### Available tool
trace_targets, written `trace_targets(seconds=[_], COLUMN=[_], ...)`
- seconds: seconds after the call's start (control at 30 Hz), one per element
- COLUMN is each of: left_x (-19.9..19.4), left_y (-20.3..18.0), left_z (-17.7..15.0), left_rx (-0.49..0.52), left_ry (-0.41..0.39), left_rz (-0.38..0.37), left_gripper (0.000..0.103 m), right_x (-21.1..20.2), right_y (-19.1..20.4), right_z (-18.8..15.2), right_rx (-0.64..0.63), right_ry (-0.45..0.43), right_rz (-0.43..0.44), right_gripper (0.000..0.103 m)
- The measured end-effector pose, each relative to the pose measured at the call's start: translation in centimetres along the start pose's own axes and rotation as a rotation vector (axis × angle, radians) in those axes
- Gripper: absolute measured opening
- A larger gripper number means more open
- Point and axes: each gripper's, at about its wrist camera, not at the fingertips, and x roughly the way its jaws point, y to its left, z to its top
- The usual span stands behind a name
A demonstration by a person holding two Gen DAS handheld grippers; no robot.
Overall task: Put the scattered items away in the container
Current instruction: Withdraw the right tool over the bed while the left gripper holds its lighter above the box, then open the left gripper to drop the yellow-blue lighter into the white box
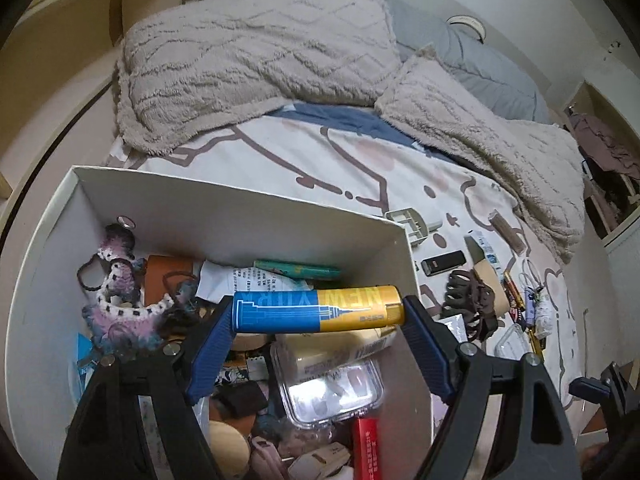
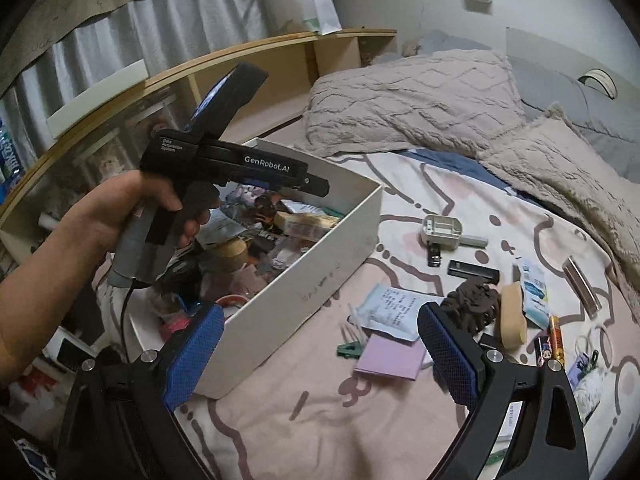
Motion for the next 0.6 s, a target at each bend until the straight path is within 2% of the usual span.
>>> trace_targets(seconds=[0.17,0.2,0.27,0.43,0.6], left_x=[1.0,1.2,1.2,0.7,-0.5], left_y=[0.0,0.0,0.0,-0.1,-1.0], left_z=[0.2,0.2,0.1,-0.4,-1.1], left_rx=[-0.006,-0.01,-0.013,-0.015,0.009], left_ry=[0.042,0.047,0.04,0.027,-0.02], left_rz=[0.026,0.03,0.041,0.034,0.037], left_gripper=[0.083,0.091,0.098,0.098,0.098], right_x=[0.0,-0.1,-0.1,-0.5,-1.2], right_y=[0.1,0.2,0.3,0.5,0.4], right_z=[-0.5,-0.6,-0.8,-1.5,-1.8], right_rx=[-0.002,-0.005,-0.009,-0.002,0.01], right_ry=[-0.02,-0.024,-0.034,-0.056,-0.087], right_rz=[0.011,0.011,0.007,0.007,-0.014], right_gripper=[0.097,0.097,0.097,0.097,0.098])
